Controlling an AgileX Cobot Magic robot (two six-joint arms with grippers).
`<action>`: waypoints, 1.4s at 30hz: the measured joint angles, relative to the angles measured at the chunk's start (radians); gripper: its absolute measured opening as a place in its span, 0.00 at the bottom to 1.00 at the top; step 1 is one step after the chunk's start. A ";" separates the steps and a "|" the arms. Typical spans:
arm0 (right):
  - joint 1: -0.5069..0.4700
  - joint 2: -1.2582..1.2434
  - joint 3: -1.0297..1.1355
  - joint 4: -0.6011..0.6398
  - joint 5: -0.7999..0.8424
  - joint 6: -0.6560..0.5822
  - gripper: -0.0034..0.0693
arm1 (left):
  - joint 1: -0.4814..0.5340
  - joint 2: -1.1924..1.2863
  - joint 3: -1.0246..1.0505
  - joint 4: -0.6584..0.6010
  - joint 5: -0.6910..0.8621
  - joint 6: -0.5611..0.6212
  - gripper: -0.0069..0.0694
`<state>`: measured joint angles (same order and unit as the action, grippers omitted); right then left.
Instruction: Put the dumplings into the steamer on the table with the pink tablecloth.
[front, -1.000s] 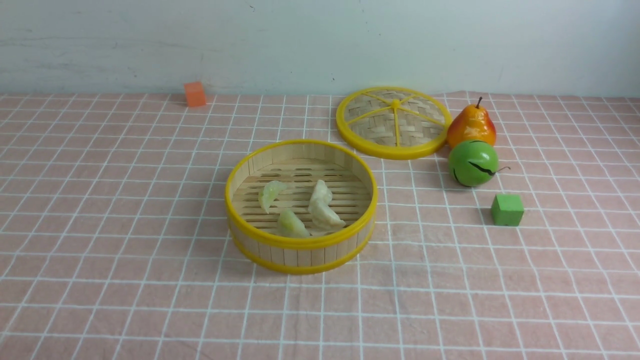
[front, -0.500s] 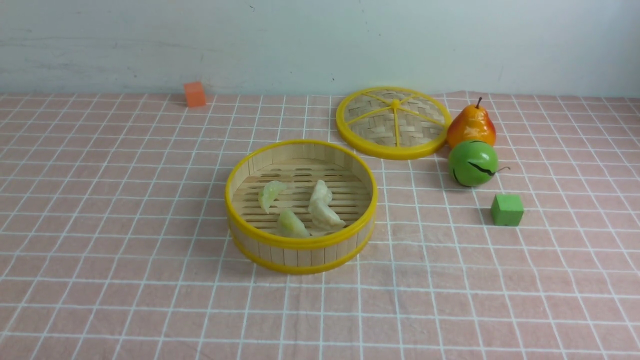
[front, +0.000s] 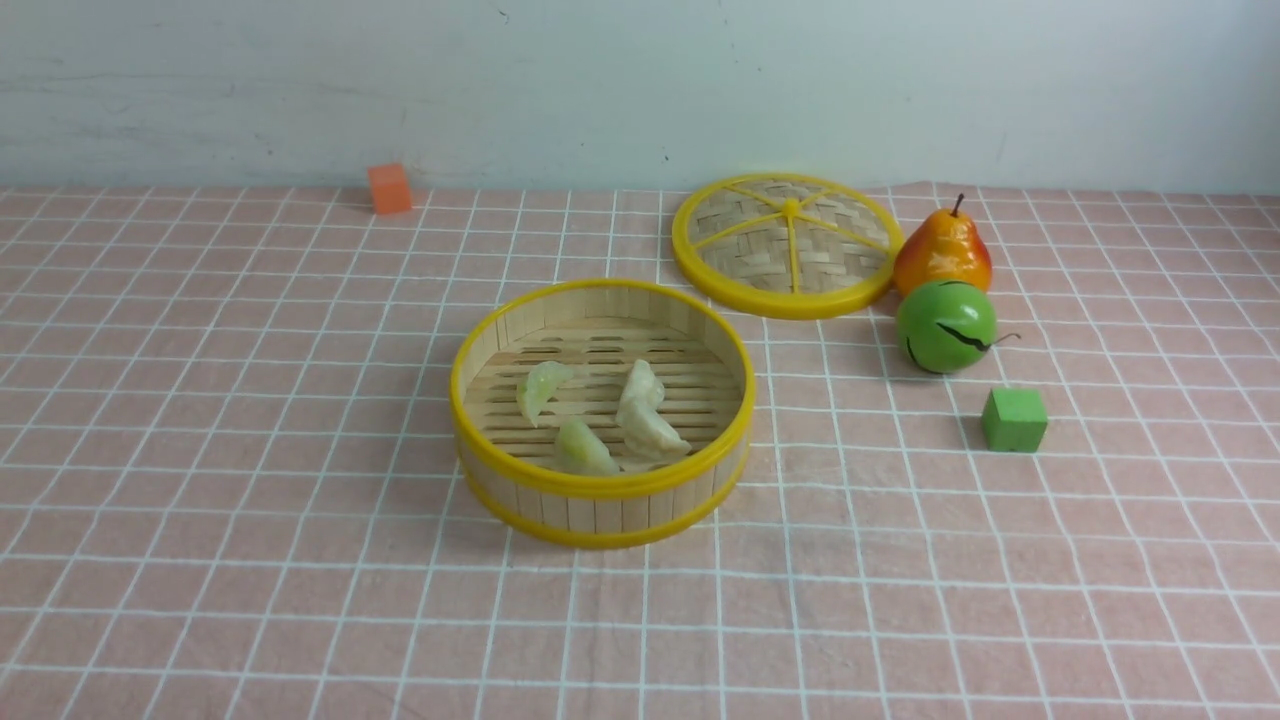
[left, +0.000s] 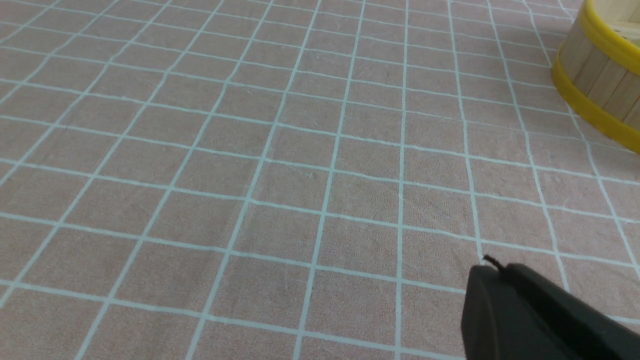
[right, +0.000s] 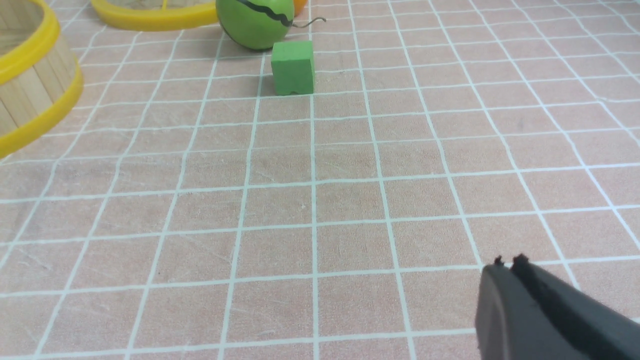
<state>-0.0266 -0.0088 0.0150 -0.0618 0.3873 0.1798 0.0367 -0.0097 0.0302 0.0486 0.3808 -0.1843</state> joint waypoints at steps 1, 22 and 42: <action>0.000 0.000 0.000 0.000 0.000 0.000 0.06 | 0.000 0.000 0.000 0.000 0.000 0.000 0.07; 0.000 0.000 0.000 0.000 0.000 -0.001 0.09 | 0.000 0.000 0.000 0.000 0.002 0.000 0.07; 0.000 0.000 0.000 0.000 0.000 -0.001 0.13 | 0.000 0.000 0.000 0.000 0.002 0.000 0.09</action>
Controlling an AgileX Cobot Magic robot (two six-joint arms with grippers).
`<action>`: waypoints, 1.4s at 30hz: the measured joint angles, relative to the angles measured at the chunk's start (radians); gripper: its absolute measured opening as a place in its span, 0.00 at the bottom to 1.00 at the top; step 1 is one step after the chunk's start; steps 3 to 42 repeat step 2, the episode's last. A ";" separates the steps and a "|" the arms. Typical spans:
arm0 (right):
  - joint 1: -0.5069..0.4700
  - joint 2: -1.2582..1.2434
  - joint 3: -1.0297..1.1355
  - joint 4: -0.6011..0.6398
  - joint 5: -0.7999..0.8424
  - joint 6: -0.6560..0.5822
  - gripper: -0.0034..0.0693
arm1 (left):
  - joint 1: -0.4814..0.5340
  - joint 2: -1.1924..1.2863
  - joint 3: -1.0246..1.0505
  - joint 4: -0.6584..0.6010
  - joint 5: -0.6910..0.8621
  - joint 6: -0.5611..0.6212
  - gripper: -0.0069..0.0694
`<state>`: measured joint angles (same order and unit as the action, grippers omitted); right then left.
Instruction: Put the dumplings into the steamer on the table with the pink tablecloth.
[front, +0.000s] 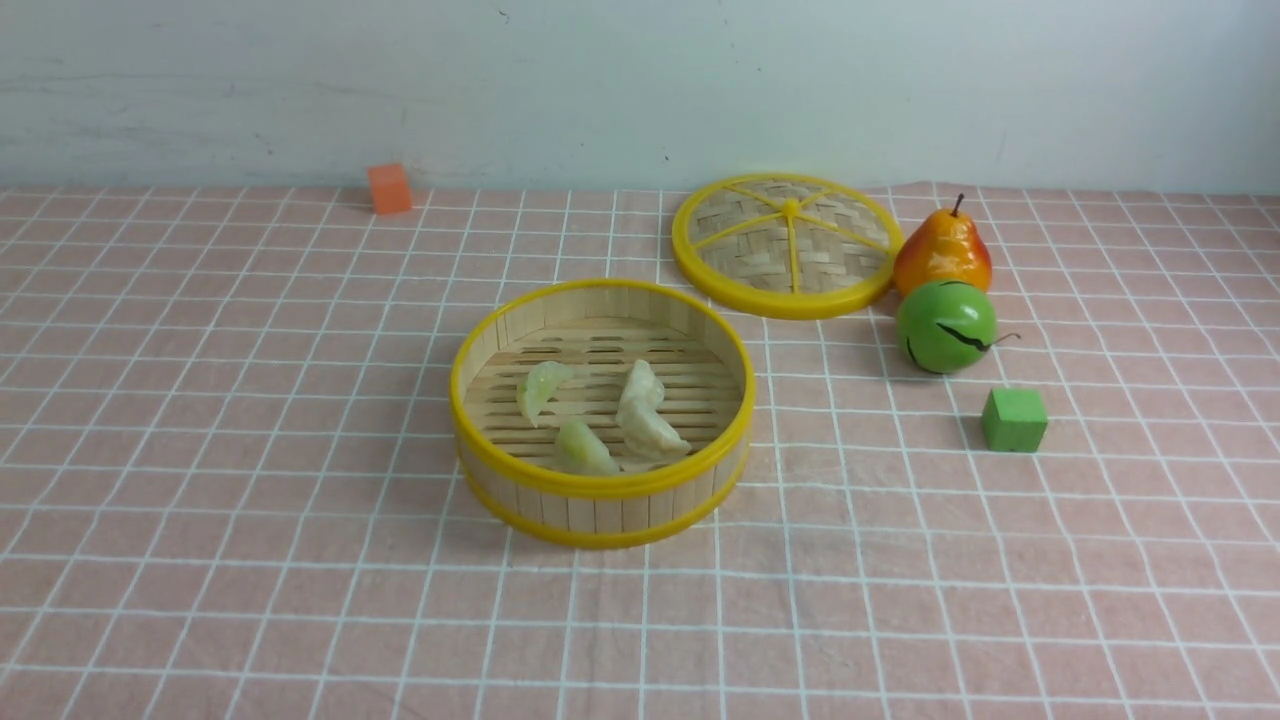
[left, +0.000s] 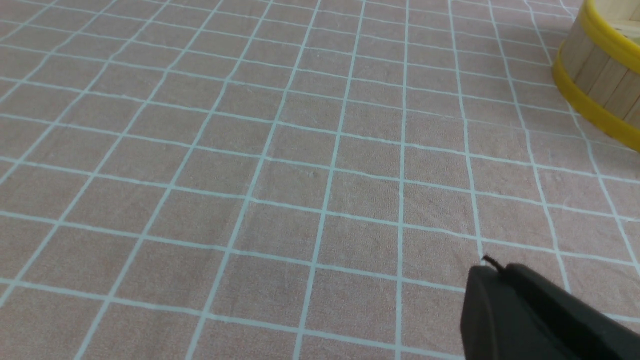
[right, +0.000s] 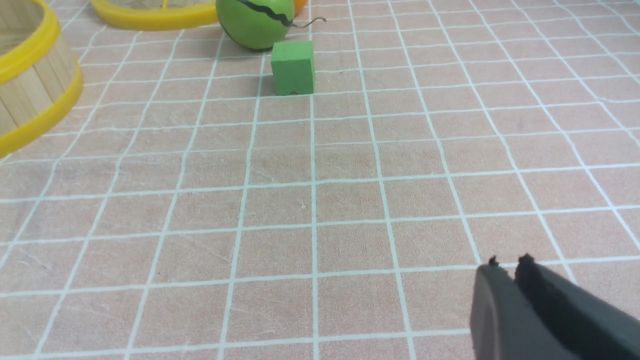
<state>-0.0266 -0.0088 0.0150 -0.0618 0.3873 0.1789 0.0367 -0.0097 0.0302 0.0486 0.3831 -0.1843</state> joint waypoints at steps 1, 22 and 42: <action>0.000 0.000 0.000 0.000 0.000 0.000 0.13 | 0.000 0.000 0.000 0.000 0.000 0.000 0.09; 0.000 0.000 0.000 0.000 0.000 0.000 0.13 | 0.000 0.000 0.000 0.000 0.000 0.000 0.09; 0.000 0.000 0.000 0.000 0.000 0.000 0.13 | 0.000 0.000 0.000 0.000 0.000 0.000 0.09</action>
